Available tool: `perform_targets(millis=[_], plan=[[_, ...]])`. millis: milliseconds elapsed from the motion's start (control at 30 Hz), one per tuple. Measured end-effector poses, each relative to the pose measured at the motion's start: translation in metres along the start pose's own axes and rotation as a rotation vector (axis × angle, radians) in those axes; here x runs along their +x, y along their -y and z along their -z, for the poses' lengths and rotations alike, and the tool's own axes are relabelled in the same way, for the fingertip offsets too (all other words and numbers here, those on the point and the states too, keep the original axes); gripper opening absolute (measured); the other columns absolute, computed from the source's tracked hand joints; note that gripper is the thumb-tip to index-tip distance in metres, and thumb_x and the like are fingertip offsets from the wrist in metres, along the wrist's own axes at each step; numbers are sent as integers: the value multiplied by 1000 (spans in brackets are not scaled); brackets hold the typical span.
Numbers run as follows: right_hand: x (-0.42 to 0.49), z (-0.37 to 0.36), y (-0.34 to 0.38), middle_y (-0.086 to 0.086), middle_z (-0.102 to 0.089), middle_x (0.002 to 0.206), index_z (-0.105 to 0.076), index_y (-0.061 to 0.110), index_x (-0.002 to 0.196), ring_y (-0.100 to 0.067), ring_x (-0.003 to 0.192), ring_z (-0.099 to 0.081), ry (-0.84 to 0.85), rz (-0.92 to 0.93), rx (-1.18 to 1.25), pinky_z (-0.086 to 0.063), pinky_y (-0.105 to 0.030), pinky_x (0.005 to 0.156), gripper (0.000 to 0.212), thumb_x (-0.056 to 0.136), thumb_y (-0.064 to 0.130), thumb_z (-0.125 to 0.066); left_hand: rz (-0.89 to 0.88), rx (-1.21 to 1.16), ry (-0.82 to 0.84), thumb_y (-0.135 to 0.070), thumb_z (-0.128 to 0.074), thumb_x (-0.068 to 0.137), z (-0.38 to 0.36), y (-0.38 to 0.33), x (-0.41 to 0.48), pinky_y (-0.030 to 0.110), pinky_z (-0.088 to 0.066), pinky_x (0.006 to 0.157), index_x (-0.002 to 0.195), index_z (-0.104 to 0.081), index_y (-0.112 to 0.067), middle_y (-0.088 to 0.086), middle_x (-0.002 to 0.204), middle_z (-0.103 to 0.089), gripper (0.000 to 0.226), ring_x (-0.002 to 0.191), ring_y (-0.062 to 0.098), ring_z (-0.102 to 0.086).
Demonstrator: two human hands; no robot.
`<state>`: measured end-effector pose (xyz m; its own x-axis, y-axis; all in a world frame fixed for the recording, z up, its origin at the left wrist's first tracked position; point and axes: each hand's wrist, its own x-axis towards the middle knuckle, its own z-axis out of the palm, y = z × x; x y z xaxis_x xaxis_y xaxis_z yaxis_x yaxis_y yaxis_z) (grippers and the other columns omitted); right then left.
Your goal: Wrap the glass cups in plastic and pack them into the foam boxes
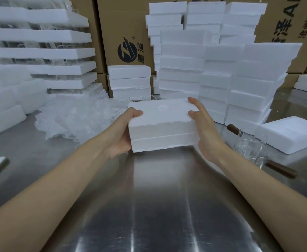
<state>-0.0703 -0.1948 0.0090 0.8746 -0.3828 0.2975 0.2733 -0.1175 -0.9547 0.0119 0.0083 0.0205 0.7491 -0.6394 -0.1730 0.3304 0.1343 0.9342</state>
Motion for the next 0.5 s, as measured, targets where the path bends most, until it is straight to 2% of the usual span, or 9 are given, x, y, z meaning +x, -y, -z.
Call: perform_targets(millis=[67,100,200,267,333,367,400,433,500], plan=[[-1,-2,1,26,-51,123,-58,58,107,-2,116,-45,-6,6,29,-36,-27,92,42,72,37,-49,56,37,66,-38,-60,82,5,-6,-4,50,-51,92,115,-63,-21,8,109,-70,37,96,29,-68],[-2,-3,1,29,-51,119,-59,57,107,0,114,-45,-7,12,48,-36,-27,90,43,72,35,-49,66,49,91,-38,-61,81,7,-9,-5,50,-52,91,114,-63,-21,8,109,-70,37,96,29,-68],[-6,-9,1,30,-49,124,-58,57,110,-4,121,-43,-2,17,100,-36,-37,103,45,72,35,-49,32,85,107,-34,-62,82,10,-19,-13,45,-57,77,111,-64,-20,8,105,-72,33,92,28,-70],[-10,-13,-2,18,-49,135,-53,56,119,-13,128,-45,52,27,206,-36,-46,109,48,72,47,-58,-7,122,76,-33,-65,80,11,-30,-19,44,-56,73,111,-65,-22,8,106,-72,33,92,28,-71],[-12,-17,-7,12,-47,141,-44,51,132,-14,128,-48,144,49,269,-42,-43,104,72,65,68,-65,-67,118,31,-30,-71,73,16,-52,-26,44,-56,72,110,-64,-24,10,101,-73,38,89,30,-71],[-13,-20,-9,14,-44,142,-41,52,133,-11,126,-49,174,42,229,-46,-38,98,79,61,78,-62,-107,99,-14,-30,-72,69,19,-68,-26,45,-55,71,111,-63,-24,12,99,-73,42,89,31,-71],[-13,-23,-13,19,-40,144,-39,56,131,-7,124,-48,191,20,171,-47,-32,93,77,61,83,-55,-140,72,-80,-29,-71,68,22,-86,-24,46,-55,72,112,-60,-24,14,99,-71,45,91,33,-70],[-14,-26,-17,23,-35,144,-37,59,129,-3,122,-47,209,-4,107,-47,-27,90,69,65,83,-48,-165,57,-171,-29,-68,70,23,-104,-19,46,-54,75,111,-58,-22,15,101,-68,44,94,33,-67],[-13,-29,-24,25,-30,146,-38,63,125,4,123,-45,240,-23,10,-46,-23,91,47,80,74,-43,-199,55,-380,-30,-62,76,19,-139,-4,43,-50,84,95,-54,-19,11,95,-59,22,93,28,-59]])
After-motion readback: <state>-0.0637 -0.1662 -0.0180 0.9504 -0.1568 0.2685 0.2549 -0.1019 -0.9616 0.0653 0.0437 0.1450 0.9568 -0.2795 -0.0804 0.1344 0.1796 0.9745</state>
